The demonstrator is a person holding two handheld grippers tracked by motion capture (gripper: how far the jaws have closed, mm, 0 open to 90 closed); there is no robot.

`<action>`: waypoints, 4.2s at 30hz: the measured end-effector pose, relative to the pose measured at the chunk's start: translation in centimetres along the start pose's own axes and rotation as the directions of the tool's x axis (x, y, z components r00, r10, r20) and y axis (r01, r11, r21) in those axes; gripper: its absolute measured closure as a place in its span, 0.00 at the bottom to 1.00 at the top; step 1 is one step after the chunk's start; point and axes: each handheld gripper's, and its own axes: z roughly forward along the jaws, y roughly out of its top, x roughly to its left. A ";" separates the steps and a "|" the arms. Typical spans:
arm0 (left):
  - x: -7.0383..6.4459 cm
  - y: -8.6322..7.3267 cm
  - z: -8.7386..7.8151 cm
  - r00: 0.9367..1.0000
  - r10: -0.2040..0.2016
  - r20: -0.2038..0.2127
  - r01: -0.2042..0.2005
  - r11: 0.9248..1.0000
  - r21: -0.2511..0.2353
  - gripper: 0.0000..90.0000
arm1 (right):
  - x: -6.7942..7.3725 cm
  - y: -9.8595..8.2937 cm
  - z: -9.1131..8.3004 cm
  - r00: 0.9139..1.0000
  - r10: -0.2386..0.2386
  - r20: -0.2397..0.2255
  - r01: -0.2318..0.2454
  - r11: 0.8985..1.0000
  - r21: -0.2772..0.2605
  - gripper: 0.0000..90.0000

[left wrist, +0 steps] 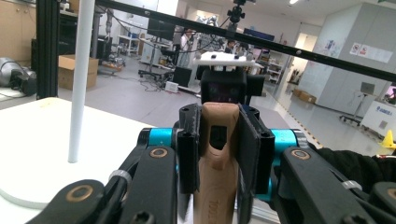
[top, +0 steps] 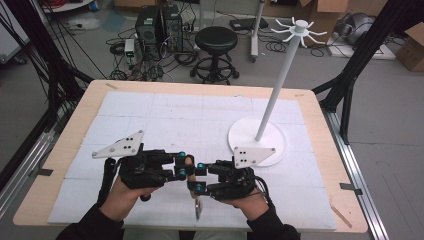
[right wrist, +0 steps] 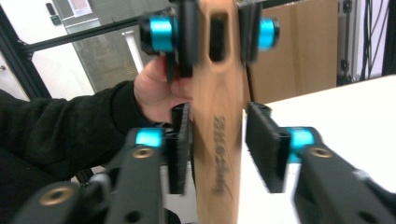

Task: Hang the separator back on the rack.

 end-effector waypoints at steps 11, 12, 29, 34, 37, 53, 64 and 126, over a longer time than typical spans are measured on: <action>-0.9 1.5 -0.4 0.990 0.046 -0.135 -0.047 0.999 -0.006 0.79 | 1.0 -0.7 -0.2 0.976 -0.032 0.216 0.026 0.999 0.029 0.24; -0.9 1.6 -0.3 0.988 0.055 -0.145 -0.056 0.998 -0.003 0.79 | 1.1 -0.9 -0.2 0.971 -0.034 0.238 0.027 0.999 0.029 0.24; -2.0 2.0 1.3 0.953 0.109 -0.281 -0.108 0.994 0.019 0.79 | 2.3 -1.8 1.5 0.906 -0.097 0.412 0.070 0.994 0.080 0.54; -2.1 1.8 1.7 0.945 0.113 -0.308 -0.110 0.994 0.026 0.79 | 2.6 -1.7 1.5 0.893 -0.134 0.431 0.106 0.990 0.088 0.68; -2.3 1.8 1.7 0.939 0.121 -0.321 -0.120 0.993 0.023 0.79 | 2.7 -1.7 1.4 0.892 -0.121 0.435 0.098 0.992 0.076 0.77; -1.2 1.3 -0.8 0.985 0.047 -0.164 -0.056 0.997 -0.050 0.48 | 2.4 -1.0 1.2 0.945 -0.049 0.324 0.018 0.995 0.099 0.78; -1.4 0.8 -1.1 0.998 0.033 0.059 -0.031 0.999 -0.028 0.44 | 1.7 -0.5 1.6 0.999 -0.009 -0.036 0.012 0.996 0.083 0.78; -0.9 0.9 -2.3 0.970 0.069 -0.235 -0.078 0.997 -0.028 0.36 | 0.6 0.4 -0.1 0.979 0.018 0.202 -0.022 1.000 0.020 0.80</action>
